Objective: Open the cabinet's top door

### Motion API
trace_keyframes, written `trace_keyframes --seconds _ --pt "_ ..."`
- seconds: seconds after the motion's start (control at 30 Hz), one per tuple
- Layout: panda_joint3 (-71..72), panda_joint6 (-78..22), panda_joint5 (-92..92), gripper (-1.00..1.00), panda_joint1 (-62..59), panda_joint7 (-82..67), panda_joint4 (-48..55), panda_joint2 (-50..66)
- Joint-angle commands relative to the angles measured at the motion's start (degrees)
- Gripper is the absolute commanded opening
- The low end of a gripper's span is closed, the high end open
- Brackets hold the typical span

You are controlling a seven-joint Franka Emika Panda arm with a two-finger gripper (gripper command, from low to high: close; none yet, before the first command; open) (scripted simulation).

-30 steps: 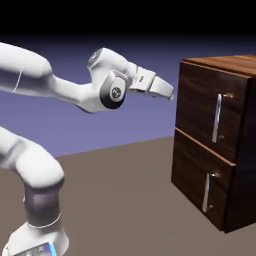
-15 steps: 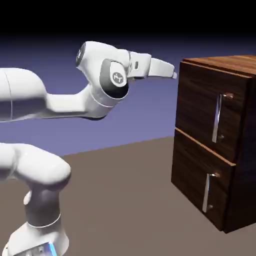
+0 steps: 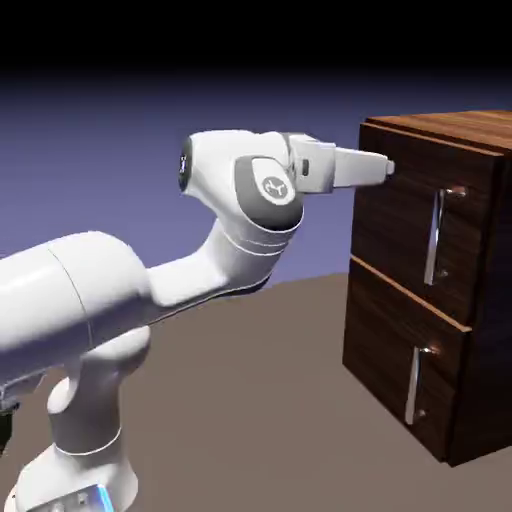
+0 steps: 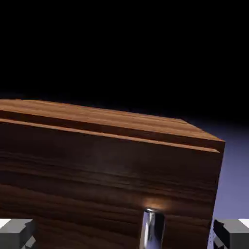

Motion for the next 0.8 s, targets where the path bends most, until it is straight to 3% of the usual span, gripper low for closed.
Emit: trace_keyframes --seconds 0.0,0.43,0.67,0.7,0.77 --pt "-1.3 -0.3 -2.5 0.00 1.1 1.2 0.4 -1.0" --pt "-17.8 -4.5 -34.9 0.00 15.7 16.3 5.3 -13.4" --pt "-19.2 -5.6 -37.8 0.00 25.2 16.7 13.5 -13.7" --pt "-19.2 -5.6 -37.8 -1.00 25.2 16.7 13.5 -13.7" --pt "-18.8 -7.8 -38.6 -1.00 23.9 17.5 11.4 -14.1"
